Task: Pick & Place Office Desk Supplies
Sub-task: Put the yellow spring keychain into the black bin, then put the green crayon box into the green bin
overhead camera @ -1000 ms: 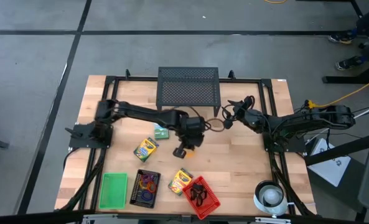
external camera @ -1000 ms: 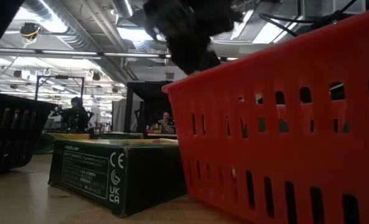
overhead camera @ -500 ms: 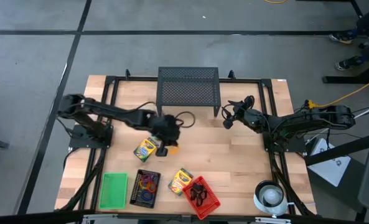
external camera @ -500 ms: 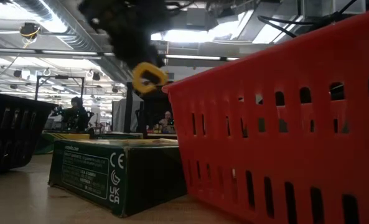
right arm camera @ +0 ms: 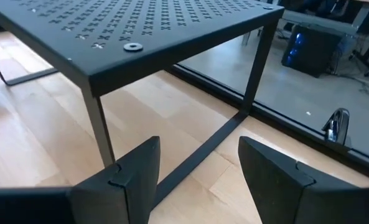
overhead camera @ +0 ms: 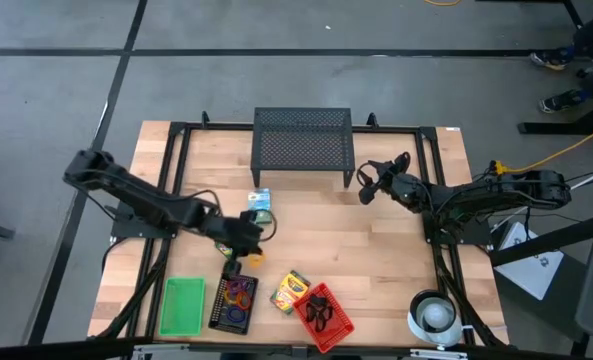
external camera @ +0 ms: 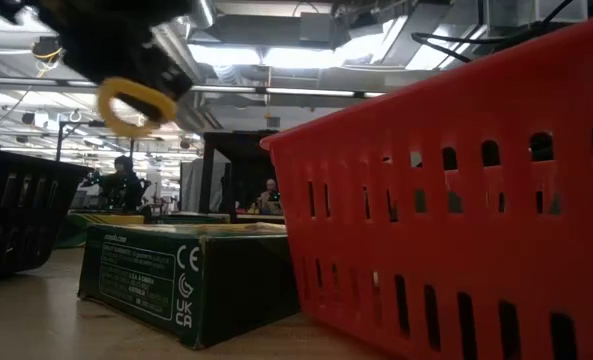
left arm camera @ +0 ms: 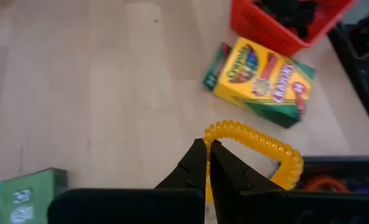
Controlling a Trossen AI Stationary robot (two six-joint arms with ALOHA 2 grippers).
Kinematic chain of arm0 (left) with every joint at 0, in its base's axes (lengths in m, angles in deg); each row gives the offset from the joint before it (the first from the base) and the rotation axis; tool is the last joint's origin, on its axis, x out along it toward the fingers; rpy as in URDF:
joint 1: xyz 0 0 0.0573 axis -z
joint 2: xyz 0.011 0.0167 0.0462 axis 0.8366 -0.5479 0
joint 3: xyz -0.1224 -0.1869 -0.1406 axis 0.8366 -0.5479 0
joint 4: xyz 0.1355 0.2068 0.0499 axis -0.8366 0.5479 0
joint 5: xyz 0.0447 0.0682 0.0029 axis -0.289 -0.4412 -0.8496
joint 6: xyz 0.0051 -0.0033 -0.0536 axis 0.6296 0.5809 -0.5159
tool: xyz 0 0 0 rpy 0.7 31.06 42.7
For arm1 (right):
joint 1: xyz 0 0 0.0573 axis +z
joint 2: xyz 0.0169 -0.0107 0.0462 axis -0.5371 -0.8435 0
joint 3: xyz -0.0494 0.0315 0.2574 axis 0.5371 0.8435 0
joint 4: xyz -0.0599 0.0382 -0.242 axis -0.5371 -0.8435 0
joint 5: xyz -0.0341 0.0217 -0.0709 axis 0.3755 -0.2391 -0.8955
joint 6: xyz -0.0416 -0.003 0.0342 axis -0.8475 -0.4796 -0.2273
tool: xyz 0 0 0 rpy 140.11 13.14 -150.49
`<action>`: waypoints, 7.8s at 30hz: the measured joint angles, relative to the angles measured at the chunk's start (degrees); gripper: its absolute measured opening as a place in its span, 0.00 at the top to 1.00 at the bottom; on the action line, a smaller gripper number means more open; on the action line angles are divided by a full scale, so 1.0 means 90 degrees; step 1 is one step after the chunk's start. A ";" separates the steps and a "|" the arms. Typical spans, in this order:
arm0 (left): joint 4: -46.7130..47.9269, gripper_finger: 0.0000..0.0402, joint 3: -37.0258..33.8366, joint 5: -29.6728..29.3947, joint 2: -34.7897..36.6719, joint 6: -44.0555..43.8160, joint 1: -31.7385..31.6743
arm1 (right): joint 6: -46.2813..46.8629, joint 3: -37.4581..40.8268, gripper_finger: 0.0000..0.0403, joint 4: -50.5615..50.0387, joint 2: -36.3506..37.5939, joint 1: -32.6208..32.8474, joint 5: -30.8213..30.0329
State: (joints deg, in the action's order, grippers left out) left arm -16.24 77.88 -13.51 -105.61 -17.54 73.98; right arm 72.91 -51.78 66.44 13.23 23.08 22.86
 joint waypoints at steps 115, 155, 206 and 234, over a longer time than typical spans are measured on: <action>-0.0789 0.99 -0.1104 -0.2885 -0.0756 -0.0519 -0.1901 | 0.0640 -0.0004 0.46 0.0042 0.0000 -0.0741 0.0336; -0.2659 0.99 0.1093 0.0859 -0.3653 -0.0051 -0.1859 | 0.0524 -0.0004 0.46 0.0052 0.0002 -0.0741 0.0671; -0.2589 0.75 0.0630 -0.0050 -0.2504 -0.0355 -0.0655 | 0.1657 -0.0004 0.46 -0.1103 0.0002 -0.0806 0.1197; -0.2492 0.75 0.0637 -0.0130 -0.2490 -0.0128 -0.0657 | 0.4907 0.0006 0.46 -0.1037 -0.0203 0.1938 0.2987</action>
State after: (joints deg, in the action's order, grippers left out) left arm -38.67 83.61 -14.68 -128.02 -18.69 68.06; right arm 117.07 -51.72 57.11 11.40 40.52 49.74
